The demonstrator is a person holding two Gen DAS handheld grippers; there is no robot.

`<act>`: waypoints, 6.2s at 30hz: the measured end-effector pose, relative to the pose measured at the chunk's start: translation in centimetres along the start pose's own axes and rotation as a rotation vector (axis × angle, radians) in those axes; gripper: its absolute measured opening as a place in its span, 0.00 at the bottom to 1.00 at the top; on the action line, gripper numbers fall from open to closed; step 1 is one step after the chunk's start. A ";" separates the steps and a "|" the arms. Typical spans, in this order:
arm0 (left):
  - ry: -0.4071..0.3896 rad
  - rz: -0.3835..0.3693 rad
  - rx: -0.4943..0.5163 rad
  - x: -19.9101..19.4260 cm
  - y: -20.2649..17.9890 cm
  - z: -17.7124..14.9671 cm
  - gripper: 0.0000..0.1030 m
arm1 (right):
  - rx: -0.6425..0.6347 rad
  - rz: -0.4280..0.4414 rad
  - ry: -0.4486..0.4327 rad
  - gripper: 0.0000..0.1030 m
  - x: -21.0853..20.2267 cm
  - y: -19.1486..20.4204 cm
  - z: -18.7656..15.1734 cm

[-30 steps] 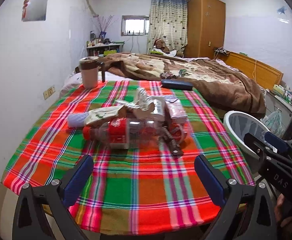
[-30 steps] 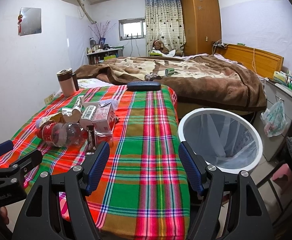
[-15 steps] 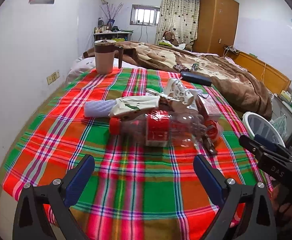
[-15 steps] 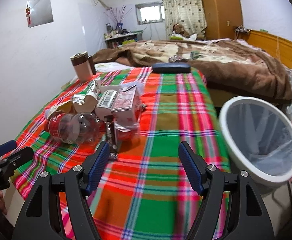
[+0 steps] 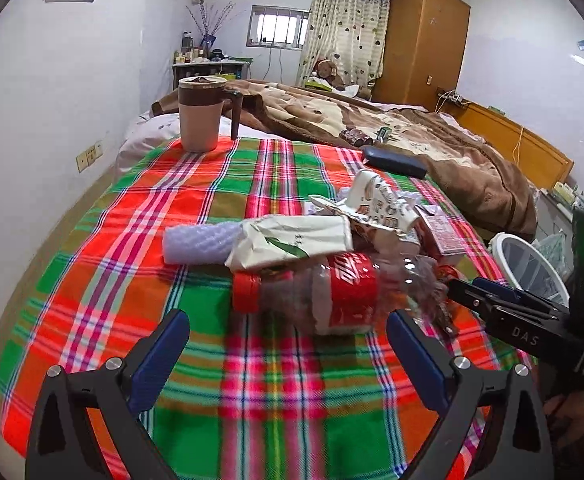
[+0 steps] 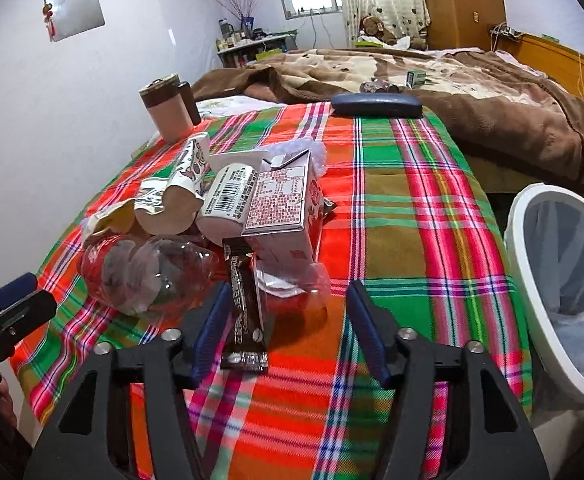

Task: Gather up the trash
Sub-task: 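Reach the right tool to the clear plastic cup while the left tool approaches the Coca-Cola bottle, then close the right tool on the plastic cup while the left tool grasps the Coca-Cola bottle, then carry the cup and bottle in both tools over the white trash bin, then open both tools to drop the cup and bottle into the bin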

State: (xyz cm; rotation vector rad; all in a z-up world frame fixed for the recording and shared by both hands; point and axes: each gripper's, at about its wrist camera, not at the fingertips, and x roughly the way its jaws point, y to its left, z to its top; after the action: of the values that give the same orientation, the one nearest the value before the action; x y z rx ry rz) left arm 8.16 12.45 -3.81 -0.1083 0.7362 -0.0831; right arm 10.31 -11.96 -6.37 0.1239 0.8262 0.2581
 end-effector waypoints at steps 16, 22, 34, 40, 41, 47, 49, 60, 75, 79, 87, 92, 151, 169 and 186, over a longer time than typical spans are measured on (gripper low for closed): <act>0.060 -0.120 0.008 3.9 -1.2 0.7 0.97 | 0.063 -0.035 -0.020 0.08 -1.4 -2.1 -0.8; 0.084 -0.222 0.089 3.3 -4.4 -0.4 0.97 | 0.050 -0.057 -0.044 0.07 -2.4 -3.0 -0.9; 0.012 -0.166 0.259 1.3 -4.3 2.8 0.97 | 0.040 0.001 -0.028 0.19 -2.0 -2.9 -0.3; 0.093 -0.222 0.360 4.2 -4.3 3.8 0.97 | 0.033 0.030 -0.006 0.55 -1.0 -2.4 0.2; 0.104 -0.226 0.358 4.6 -4.2 3.7 0.97 | 0.028 0.031 -0.004 0.55 -0.9 -2.2 0.2; 0.155 -0.234 0.364 5.8 -4.0 3.0 0.97 | 0.024 0.007 0.049 0.55 0.3 -2.4 0.5; 0.167 -0.262 0.387 5.3 -4.6 2.2 0.97 | 0.026 0.001 0.049 0.55 0.2 -2.5 0.4; 0.192 -0.395 0.459 0.9 -8.0 -0.9 0.97 | 0.041 -0.073 0.045 0.55 -1.3 -4.6 -0.2; 0.203 -0.356 0.388 4.6 -7.7 1.2 0.94 | 0.018 0.022 0.047 0.55 0.0 -4.3 1.1; 0.215 -0.369 0.375 4.7 -8.0 0.7 0.84 | 0.034 0.052 0.092 0.55 1.3 -4.5 1.3; 0.227 -0.360 0.293 5.1 -7.2 0.5 0.75 | 0.054 0.070 0.096 0.55 1.3 -5.2 1.4; 0.187 -0.371 0.315 4.3 -7.9 1.2 0.75 | 0.079 0.071 0.065 0.44 0.6 -5.8 1.2; 0.102 -0.365 0.291 1.9 -19.0 3.5 0.70 | 0.196 -0.089 -0.147 0.44 -9.8 -12.8 0.5; 0.177 -0.444 0.379 6.5 -29.6 3.1 0.70 | 0.284 -0.275 -0.093 0.44 -9.7 -20.5 0.0; 0.204 -0.477 0.383 9.7 -33.1 2.8 0.82 | 0.271 -0.360 -0.003 0.58 -8.6 -23.8 -0.2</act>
State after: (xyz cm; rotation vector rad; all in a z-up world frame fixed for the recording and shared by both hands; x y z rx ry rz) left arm 16.00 -21.29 -3.94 0.0943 0.8735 -0.6954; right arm 8.84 -37.22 -5.31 0.2258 0.8620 -0.1937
